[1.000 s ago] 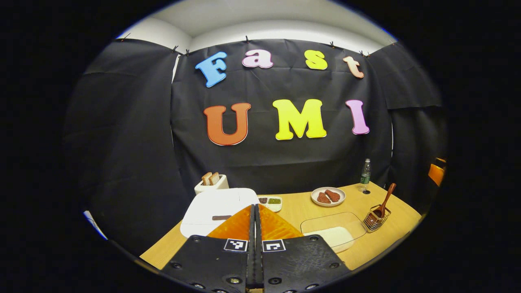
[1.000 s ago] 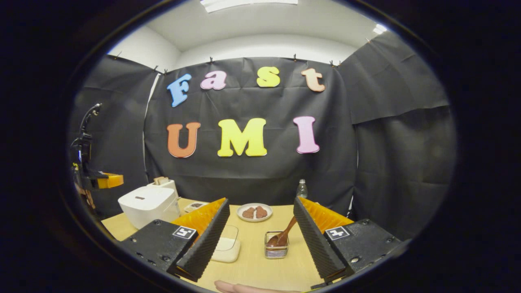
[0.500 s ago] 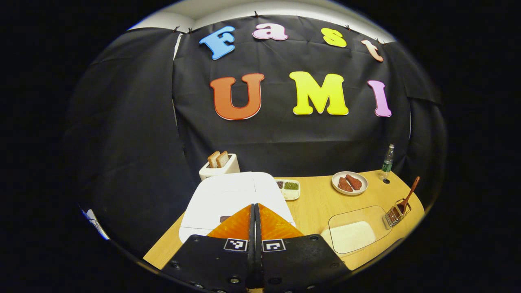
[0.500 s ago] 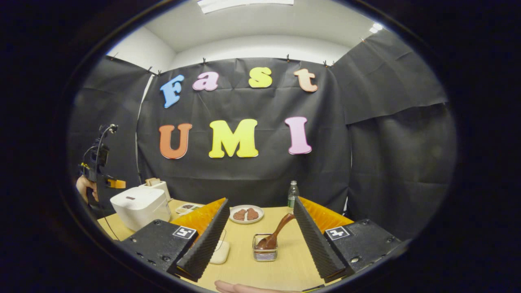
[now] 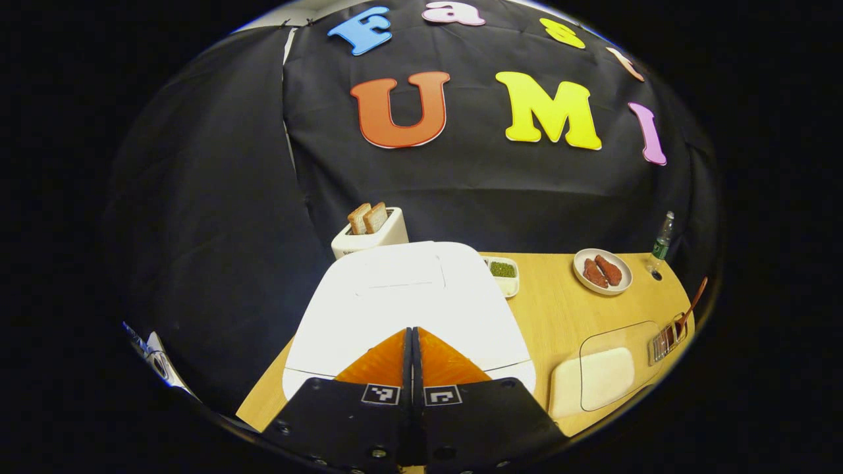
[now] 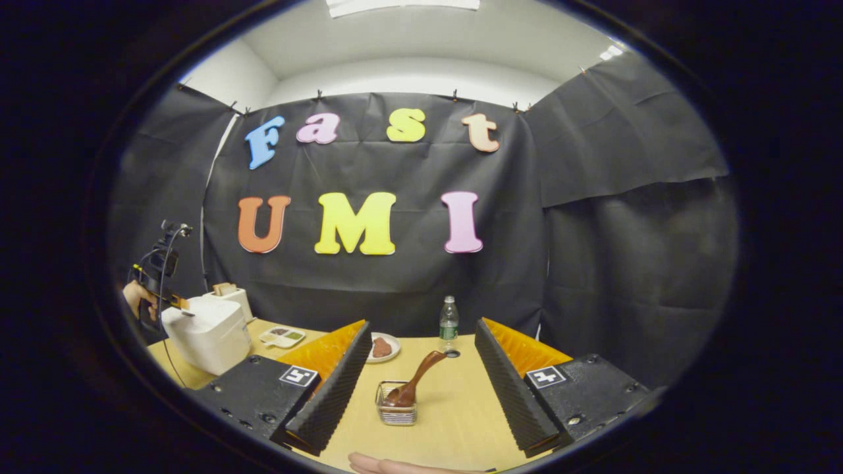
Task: Close the left gripper, press the button to open the rice cooker; take a wooden spoon from the chopstick holder with the right hand, scoop a spoonful of rice and pour it into the rice cooker, then put the wooden spoon back into the chopstick holder.
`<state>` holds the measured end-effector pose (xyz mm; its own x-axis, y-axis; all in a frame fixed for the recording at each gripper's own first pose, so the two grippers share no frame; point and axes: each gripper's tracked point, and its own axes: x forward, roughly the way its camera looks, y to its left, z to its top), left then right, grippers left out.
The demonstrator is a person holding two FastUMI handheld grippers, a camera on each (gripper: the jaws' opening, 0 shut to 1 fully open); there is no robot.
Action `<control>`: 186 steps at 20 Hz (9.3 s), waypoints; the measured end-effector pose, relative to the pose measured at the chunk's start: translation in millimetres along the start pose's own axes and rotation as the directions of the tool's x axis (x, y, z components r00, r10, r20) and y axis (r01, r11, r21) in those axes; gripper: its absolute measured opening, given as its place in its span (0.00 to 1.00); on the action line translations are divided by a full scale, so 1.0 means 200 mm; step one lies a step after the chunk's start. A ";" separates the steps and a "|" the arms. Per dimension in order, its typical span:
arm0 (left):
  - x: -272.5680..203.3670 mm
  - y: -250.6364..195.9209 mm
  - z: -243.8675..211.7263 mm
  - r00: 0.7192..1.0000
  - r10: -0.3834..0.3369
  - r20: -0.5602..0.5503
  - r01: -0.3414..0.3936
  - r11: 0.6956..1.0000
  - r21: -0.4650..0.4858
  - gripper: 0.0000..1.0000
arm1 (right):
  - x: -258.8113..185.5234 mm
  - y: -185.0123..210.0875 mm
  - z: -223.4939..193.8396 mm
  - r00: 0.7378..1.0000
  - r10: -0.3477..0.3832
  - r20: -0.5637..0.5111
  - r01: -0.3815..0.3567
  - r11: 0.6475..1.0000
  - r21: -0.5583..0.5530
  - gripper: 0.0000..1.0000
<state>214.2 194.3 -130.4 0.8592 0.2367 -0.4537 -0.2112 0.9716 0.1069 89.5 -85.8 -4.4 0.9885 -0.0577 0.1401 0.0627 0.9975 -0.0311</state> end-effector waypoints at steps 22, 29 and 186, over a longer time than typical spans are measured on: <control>-0.03 -0.02 0.04 0.998 -0.056 0.027 0.061 0.979 -0.196 0.00 | 0.01 -0.25 -0.02 0.998 -0.046 -0.032 0.048 0.998 0.048 1.00; -0.24 0.04 0.24 0.990 -0.030 0.134 0.059 0.975 -0.213 0.00 | 0.05 -0.25 -0.02 0.998 -0.049 -0.036 0.050 0.998 0.046 1.00; -1.39 0.42 -0.29 0.900 0.034 0.434 0.029 0.990 -0.137 0.93 | 1.20 2.75 -0.22 0.737 0.652 -0.176 -0.340 0.583 0.738 0.08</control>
<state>-68.9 210.1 -46.1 0.9686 0.2476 -0.0212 -0.2481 0.9683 -0.0284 367.3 447.5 -30.6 0.7940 0.6011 -0.0907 -0.4011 0.6301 0.6649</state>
